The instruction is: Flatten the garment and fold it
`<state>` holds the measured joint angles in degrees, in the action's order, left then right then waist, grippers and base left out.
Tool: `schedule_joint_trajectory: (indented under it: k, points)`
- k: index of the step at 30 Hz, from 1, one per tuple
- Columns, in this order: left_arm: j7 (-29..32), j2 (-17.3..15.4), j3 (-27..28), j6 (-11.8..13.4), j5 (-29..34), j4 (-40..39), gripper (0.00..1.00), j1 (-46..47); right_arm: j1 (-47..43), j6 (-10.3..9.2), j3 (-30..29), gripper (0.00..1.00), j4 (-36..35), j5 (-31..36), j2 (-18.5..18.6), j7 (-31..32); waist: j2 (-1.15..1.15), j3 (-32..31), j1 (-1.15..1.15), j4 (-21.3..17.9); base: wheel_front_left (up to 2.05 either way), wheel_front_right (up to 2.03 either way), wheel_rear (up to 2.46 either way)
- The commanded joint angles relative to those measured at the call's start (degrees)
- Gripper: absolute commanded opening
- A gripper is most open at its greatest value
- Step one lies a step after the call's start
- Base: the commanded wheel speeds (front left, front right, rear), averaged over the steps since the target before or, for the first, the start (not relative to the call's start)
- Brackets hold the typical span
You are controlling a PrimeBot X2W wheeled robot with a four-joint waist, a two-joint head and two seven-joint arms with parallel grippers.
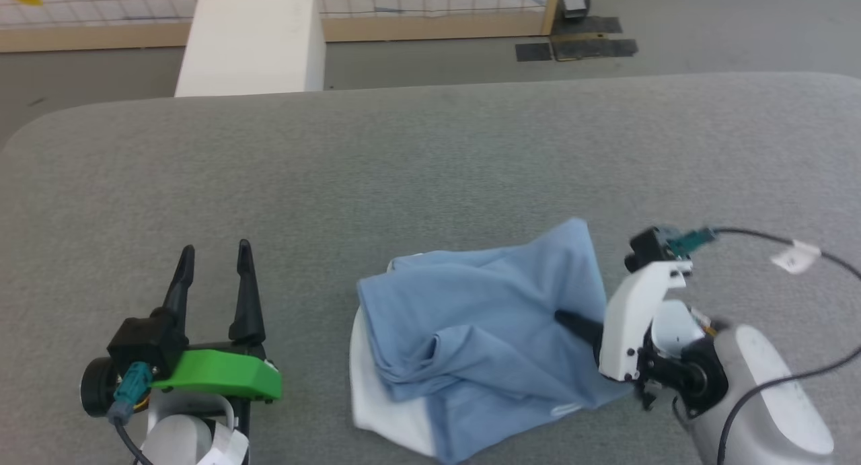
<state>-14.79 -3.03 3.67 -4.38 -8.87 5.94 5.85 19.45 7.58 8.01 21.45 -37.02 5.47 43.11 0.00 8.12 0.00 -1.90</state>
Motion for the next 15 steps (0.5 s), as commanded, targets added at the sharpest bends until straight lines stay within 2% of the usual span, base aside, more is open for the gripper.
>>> schedule_joint_trajectory:
  k: [1,8,12,15]
  points:
    - [-0.2,0.1,0.4,0.3,-0.1,-0.5,1.00,-0.1,1.9,-0.09,2.0,0.00,-1.6,4.1,2.0,-0.7,0.00,0.4,0.00,-2.2,0.00,0.00,0.00]
    - [-0.2,0.0,2.0,0.2,0.7,-2.4,1.00,-0.1,9.1,-0.09,9.4,0.00,-4.8,20.5,8.1,-0.1,0.00,2.4,0.00,-9.6,0.00,0.00,0.00]
    - [-0.2,-0.2,2.0,-0.2,1.5,-3.6,1.00,1.0,12.7,-0.09,10.0,0.00,-3.8,26.1,11.2,-0.7,0.00,4.5,0.00,-13.7,0.00,0.00,0.00]
    - [-0.2,-0.6,1.8,-0.4,2.2,-4.4,1.00,2.1,14.8,-0.09,7.5,0.00,-2.0,29.7,12.6,-2.4,0.00,6.6,0.00,-16.8,0.00,0.00,0.00]
